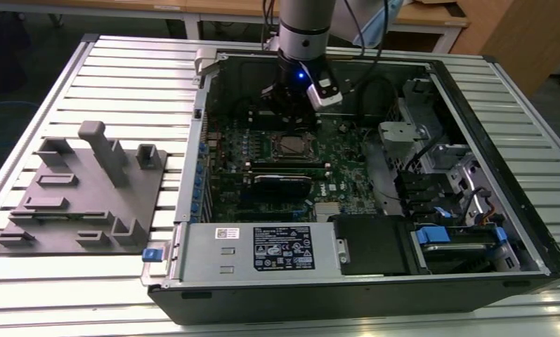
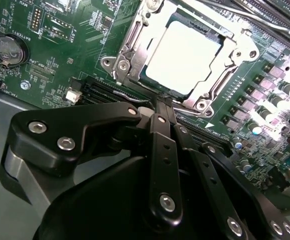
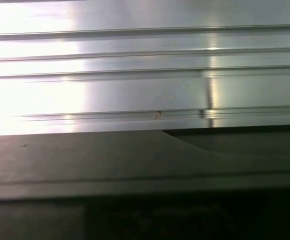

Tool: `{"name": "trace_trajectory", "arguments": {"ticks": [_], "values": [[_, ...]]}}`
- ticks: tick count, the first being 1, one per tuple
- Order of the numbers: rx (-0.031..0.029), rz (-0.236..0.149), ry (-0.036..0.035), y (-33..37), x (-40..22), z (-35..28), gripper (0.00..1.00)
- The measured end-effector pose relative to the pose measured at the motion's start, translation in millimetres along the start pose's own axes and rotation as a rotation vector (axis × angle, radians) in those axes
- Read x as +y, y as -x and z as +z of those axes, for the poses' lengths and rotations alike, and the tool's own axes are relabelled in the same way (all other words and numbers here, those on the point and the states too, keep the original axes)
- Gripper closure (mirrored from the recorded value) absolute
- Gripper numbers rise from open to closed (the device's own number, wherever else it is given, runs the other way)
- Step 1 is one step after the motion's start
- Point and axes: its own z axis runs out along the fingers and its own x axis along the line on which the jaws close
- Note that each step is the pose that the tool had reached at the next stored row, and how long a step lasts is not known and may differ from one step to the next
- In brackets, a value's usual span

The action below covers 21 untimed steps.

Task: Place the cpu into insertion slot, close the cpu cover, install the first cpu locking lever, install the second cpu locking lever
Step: 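Install the first cpu locking lever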

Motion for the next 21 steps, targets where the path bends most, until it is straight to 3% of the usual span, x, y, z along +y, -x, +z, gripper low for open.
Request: {"name": "trace_trajectory", "arguments": {"ticks": [9,21], "values": [[0.0001,0.001,-0.0003,2.3,4.9,0.0,0.89],[0.0000,0.016,-0.0001,11.4,7.2,0.2,0.89]]}}
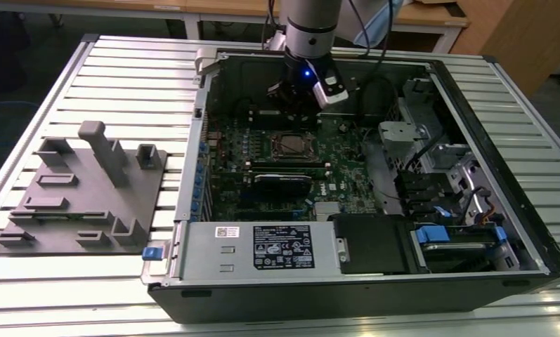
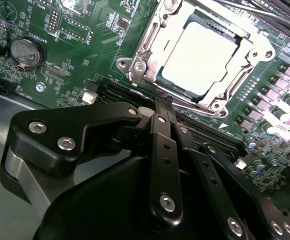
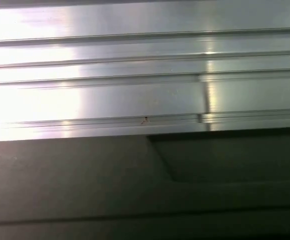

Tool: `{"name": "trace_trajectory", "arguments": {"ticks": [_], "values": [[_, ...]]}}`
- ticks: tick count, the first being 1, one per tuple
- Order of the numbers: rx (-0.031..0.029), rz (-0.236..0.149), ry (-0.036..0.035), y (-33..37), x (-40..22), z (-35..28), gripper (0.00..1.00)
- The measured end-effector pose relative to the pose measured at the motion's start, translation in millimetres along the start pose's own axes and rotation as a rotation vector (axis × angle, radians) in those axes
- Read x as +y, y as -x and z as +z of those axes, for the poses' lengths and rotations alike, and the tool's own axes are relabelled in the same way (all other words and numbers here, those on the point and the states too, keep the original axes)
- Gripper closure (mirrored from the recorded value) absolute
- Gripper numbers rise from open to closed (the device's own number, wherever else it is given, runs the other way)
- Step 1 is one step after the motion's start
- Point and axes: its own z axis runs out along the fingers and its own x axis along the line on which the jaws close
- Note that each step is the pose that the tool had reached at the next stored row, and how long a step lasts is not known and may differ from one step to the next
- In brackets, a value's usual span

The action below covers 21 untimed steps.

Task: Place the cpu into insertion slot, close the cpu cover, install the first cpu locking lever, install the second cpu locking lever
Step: 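Install the first cpu locking lever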

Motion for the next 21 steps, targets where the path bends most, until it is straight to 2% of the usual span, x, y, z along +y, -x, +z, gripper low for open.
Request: {"name": "trace_trajectory", "arguments": {"ticks": [13,21], "values": [[0.0000,0.015,-0.0002,5.4,0.4,0.1,0.89],[0.0000,0.015,-0.0002,5.5,0.4,0.1,0.89]]}}
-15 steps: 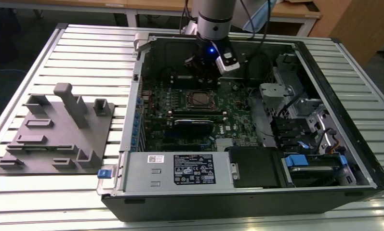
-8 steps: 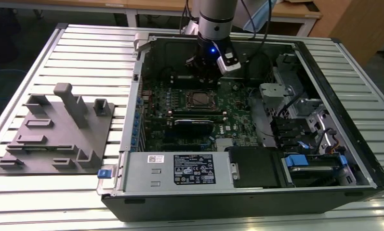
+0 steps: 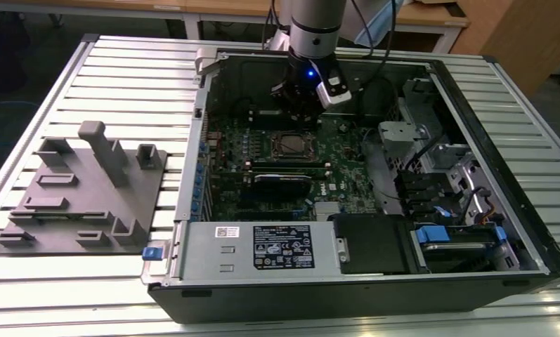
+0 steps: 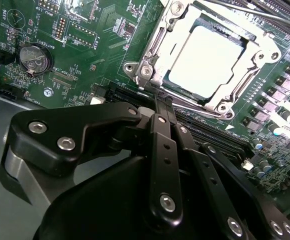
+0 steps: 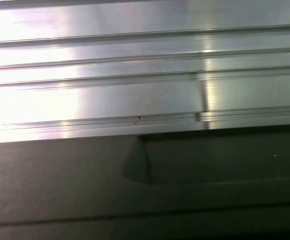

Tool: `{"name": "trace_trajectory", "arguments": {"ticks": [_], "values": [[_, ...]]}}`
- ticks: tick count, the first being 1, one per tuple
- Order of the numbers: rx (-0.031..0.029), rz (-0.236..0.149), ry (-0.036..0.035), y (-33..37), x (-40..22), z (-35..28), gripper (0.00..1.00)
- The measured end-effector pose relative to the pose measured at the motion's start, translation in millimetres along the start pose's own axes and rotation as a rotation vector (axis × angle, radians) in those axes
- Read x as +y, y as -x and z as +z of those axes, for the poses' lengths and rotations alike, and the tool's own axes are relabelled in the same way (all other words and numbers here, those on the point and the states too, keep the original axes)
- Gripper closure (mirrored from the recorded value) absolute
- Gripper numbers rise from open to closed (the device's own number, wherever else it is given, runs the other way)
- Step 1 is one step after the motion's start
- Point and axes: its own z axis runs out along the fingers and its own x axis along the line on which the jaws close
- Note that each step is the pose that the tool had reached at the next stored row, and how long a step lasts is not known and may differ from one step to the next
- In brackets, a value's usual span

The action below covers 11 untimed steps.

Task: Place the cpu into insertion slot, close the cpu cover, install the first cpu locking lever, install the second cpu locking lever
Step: 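Install the first cpu locking lever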

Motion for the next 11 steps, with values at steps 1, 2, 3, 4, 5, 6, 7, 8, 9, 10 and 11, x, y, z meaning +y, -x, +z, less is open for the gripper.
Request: {"name": "trace_trajectory", "arguments": {"ticks": [1,2,3,4,5,6,7,8,9,10,11], "values": [[0.0000,0.000,0.0000,0.0,0.0,0.0,0.89],[0.0000,0.000,0.0000,0.0,0.0,0.0,0.89],[0.0000,0.000,0.0000,0.0,0.0,0.0,0.89],[0.0000,0.000,0.0000,0.1,0.0,0.0,0.89],[0.0001,0.000,0.0000,0.3,0.0,0.0,0.89],[0.0000,0.000,-0.0001,0.5,0.0,0.0,0.89],[0.0001,0.000,-0.0001,0.6,0.0,0.0,0.89],[0.0000,0.000,-0.0001,0.8,0.0,0.0,0.89],[0.0000,0.000,-0.0001,0.9,0.1,0.0,0.89],[0.0000,0.000,0.0000,1.0,0.1,0.0,0.89],[0.0000,0.000,0.0000,1.1,0.1,0.0,0.89]]}}
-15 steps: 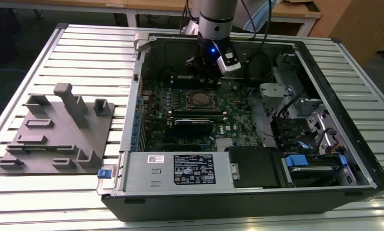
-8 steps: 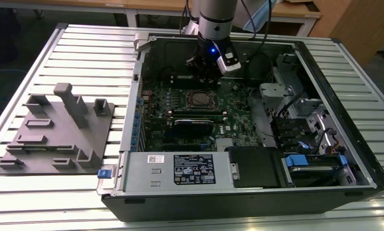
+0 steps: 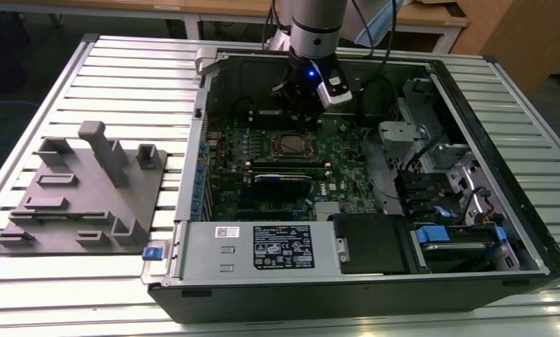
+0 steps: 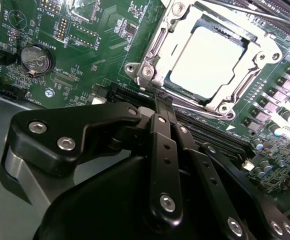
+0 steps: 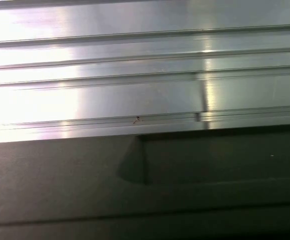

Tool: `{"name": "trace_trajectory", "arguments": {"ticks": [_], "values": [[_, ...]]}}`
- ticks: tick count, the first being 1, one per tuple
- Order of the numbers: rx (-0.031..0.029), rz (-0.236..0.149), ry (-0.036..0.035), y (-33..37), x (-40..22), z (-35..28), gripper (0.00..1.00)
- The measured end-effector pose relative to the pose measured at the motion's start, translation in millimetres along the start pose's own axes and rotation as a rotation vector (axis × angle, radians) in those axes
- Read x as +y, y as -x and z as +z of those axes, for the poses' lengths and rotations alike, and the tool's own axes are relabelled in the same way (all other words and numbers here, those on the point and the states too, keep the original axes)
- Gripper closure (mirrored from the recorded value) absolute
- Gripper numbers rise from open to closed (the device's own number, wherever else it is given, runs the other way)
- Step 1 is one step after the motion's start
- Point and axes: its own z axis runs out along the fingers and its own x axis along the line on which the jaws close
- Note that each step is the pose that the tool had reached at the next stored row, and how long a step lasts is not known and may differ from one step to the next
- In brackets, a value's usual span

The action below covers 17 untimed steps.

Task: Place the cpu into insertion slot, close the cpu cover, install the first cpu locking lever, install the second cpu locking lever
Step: 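Install the first cpu locking lever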

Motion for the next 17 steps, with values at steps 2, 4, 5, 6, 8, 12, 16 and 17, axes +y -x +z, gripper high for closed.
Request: {"name": "trace_trajectory", "arguments": {"ticks": [2,4,5,6,8,12,16,17], "values": [[0.0000,0.000,0.0000,0.1,0.0,0.0,0.89],[0.0000,0.000,0.0000,0.1,0.0,0.0,0.89],[0.0000,0.000,0.0000,0.1,0.0,0.0,0.89],[0.0000,0.000,0.0001,0.1,0.0,0.0,0.89],[0.0001,0.000,-0.0001,0.1,0.0,0.0,0.89],[0.0001,0.000,-0.0001,0.2,0.0,0.1,0.89],[0.0000,0.000,0.0000,0.2,0.0,0.2,0.89],[0.0000,0.000,0.0001,0.2,0.0,0.2,0.89]]}}
